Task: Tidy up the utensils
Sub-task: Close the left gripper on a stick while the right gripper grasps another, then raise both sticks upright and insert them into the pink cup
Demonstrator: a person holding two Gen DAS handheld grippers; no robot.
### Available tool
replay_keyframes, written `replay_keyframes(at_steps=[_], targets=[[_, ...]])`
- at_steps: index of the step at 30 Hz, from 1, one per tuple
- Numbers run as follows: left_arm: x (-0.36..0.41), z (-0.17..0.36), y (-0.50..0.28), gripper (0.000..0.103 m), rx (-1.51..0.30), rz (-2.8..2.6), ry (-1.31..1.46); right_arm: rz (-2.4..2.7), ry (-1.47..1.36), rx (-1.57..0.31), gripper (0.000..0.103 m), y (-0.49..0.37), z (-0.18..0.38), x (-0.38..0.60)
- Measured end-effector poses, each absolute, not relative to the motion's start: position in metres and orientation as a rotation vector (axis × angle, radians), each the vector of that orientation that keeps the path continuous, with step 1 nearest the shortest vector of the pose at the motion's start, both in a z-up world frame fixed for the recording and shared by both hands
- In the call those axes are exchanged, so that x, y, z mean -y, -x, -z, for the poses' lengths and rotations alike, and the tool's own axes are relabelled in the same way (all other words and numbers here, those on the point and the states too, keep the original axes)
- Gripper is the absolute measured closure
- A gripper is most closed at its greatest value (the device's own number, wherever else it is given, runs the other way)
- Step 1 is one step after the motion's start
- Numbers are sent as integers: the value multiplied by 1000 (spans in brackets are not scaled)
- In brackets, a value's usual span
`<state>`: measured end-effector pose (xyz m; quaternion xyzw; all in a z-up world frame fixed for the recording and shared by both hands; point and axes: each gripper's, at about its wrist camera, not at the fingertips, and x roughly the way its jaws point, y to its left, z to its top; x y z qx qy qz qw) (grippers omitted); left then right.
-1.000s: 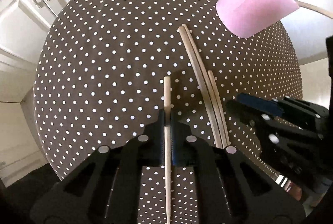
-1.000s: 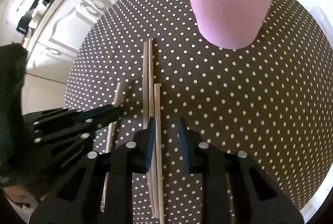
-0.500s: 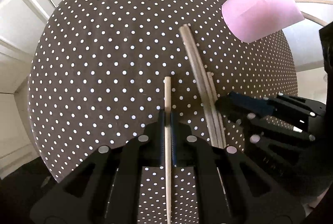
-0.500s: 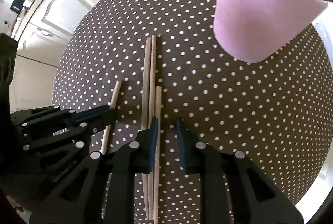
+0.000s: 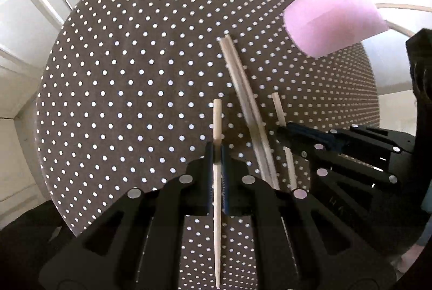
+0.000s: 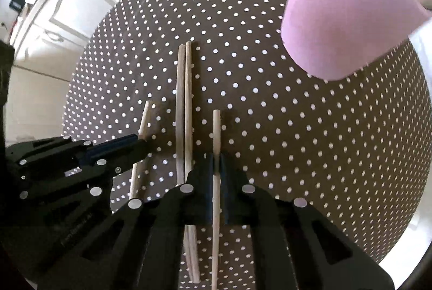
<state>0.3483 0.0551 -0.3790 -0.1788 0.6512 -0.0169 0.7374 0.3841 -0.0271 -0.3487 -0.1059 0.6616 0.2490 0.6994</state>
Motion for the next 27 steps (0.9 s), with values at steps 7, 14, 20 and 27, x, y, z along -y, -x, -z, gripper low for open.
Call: replay_keyframes(at_steps=[7,14,20,27], targets=[[-66,326,-346,97,-1309,110,400,-595,113,-1321,99,-375,288,37],[-85,264,-339,97,-1158,155,426,-597,43,-1138,99,-351,231,53],[-83,219,-319,97,-1052,192,409,-597,-24,-1009,99,-336,195,70],[-70,177,-318,97,-940,220,395,-572,-97,-873,99,-330,161,92]])
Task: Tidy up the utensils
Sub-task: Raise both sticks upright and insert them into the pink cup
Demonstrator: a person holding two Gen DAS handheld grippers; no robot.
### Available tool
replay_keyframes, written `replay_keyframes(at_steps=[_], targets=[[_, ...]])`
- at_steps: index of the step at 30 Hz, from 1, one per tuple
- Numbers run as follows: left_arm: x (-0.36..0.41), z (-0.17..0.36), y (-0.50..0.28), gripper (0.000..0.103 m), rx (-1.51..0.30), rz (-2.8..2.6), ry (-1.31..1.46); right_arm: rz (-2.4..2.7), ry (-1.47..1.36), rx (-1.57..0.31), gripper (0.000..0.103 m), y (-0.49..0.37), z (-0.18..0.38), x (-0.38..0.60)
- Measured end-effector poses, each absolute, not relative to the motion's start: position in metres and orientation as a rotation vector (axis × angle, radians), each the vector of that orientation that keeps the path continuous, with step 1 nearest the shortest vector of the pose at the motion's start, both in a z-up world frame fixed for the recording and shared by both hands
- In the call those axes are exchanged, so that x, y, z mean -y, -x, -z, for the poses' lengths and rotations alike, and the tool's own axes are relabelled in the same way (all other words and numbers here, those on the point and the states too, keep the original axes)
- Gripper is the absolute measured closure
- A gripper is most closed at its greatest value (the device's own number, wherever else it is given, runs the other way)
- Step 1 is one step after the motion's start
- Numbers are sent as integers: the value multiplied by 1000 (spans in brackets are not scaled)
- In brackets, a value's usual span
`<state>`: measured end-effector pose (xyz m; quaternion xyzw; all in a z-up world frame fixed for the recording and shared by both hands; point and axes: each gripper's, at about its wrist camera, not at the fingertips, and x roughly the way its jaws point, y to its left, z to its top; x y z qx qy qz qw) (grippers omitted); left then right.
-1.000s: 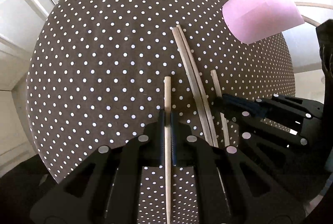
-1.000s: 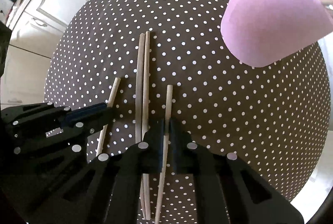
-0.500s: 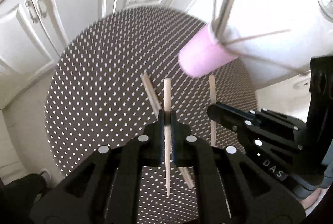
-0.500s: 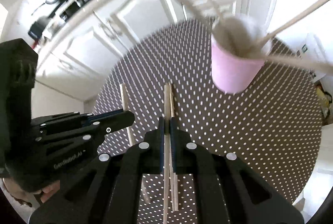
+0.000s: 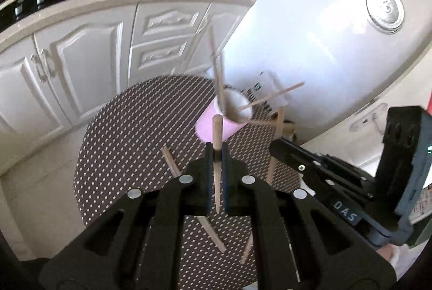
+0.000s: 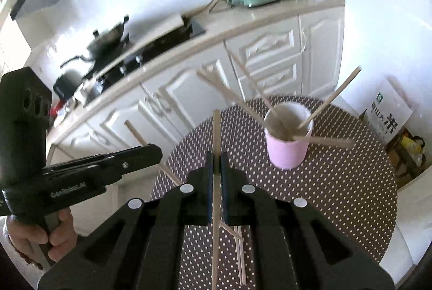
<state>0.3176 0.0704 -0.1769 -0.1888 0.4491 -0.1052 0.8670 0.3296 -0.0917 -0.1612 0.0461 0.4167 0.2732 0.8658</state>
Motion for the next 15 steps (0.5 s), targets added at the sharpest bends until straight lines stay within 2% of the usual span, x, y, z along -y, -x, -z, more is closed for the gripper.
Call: replay_keyframes(at_steps=[15], targets=[[-38,106,-351,97,-756,253,292,-463,-168,-567,99,-368,99,145]])
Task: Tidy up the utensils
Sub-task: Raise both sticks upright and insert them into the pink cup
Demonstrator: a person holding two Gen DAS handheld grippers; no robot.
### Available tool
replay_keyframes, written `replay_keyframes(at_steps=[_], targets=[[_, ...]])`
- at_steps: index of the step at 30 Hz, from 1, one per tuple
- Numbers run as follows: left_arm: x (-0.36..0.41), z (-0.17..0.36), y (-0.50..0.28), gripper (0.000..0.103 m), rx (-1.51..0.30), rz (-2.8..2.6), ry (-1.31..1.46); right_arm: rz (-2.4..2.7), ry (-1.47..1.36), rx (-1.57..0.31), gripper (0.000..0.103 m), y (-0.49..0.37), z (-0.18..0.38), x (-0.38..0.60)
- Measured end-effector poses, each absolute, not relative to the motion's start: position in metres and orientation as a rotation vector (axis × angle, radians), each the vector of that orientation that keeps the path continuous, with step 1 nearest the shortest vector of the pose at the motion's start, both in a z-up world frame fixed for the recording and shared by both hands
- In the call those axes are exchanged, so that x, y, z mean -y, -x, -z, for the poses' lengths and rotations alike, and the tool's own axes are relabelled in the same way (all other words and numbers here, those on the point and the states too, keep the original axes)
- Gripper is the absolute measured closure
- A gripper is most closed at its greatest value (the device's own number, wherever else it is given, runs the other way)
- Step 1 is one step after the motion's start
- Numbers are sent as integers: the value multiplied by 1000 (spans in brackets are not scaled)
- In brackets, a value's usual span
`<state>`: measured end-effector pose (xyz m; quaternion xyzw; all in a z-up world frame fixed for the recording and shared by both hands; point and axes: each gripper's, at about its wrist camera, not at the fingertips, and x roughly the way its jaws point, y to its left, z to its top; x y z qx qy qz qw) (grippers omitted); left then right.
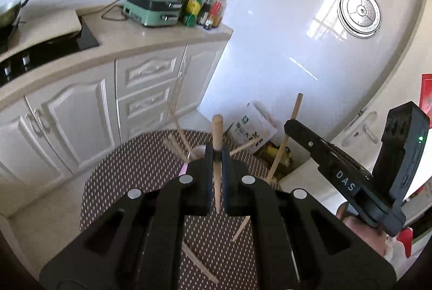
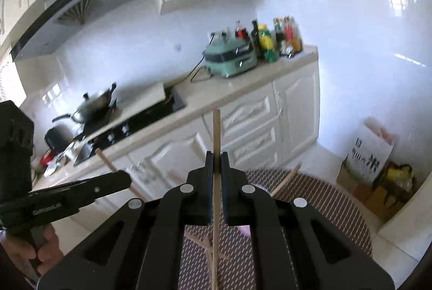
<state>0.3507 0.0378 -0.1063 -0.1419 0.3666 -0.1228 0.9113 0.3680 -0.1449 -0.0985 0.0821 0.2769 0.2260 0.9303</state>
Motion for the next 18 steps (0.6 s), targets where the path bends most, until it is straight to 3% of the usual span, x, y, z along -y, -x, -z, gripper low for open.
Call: replay_keyframes(at_steps=[9,18], targets=[[-17,93,-393,97,-712,212,240,-455,-176,-457,99,-414,91,160],[-11,115,-427,97,-762,175,247,-471,-131,-461,99,-453,116,154]])
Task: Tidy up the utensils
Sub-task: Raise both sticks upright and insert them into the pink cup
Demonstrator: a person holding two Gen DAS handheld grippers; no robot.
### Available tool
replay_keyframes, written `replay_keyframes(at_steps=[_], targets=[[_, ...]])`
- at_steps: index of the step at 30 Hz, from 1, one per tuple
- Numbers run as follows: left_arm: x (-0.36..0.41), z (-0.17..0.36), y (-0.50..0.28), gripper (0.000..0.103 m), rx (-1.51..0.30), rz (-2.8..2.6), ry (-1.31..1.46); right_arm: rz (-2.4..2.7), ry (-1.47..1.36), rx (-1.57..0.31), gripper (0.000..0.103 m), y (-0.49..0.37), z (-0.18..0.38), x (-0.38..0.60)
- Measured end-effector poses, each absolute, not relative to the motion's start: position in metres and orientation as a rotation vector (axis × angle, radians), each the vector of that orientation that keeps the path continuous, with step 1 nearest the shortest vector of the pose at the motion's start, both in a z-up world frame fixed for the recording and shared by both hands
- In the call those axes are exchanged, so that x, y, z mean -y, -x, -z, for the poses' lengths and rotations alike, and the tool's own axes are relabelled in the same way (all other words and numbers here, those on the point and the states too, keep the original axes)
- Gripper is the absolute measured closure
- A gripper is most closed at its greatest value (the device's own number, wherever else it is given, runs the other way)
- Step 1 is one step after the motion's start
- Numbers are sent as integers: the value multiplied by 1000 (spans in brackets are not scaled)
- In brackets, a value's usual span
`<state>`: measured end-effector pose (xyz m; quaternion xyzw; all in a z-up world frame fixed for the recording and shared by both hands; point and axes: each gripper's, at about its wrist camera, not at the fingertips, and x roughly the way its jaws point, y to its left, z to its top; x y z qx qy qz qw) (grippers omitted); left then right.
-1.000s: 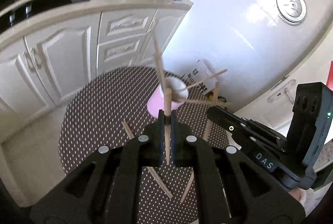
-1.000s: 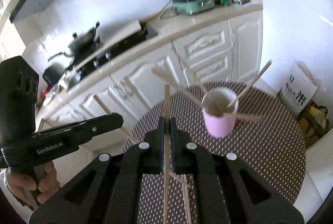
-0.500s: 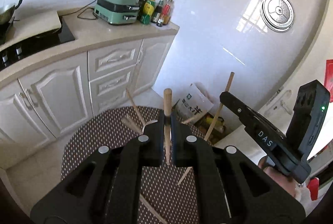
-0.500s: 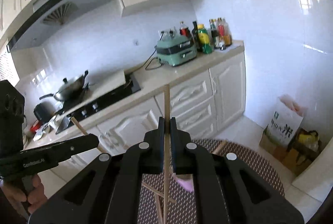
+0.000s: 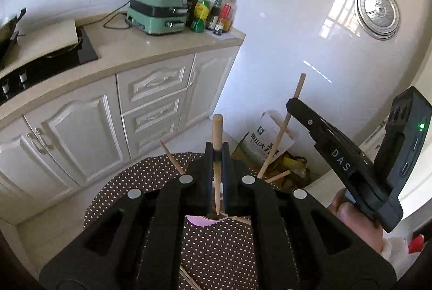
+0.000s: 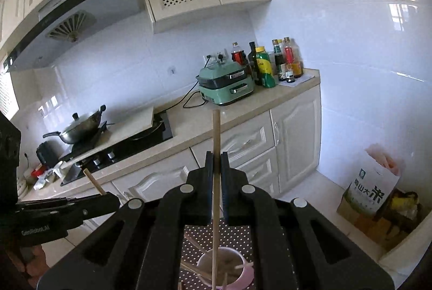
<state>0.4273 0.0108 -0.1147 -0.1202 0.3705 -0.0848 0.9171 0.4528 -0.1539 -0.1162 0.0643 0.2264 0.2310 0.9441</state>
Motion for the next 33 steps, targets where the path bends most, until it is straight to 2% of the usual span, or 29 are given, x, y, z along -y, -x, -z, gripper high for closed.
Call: replay_keyframes(at_steps=[18,33], targets=[[8,168,-428,97,-895,201,211,-469,-22,-550,99,-442,150,153],[14,173,-399,97,-917,225,183,-443,-16,-652,98,-402,160,155]])
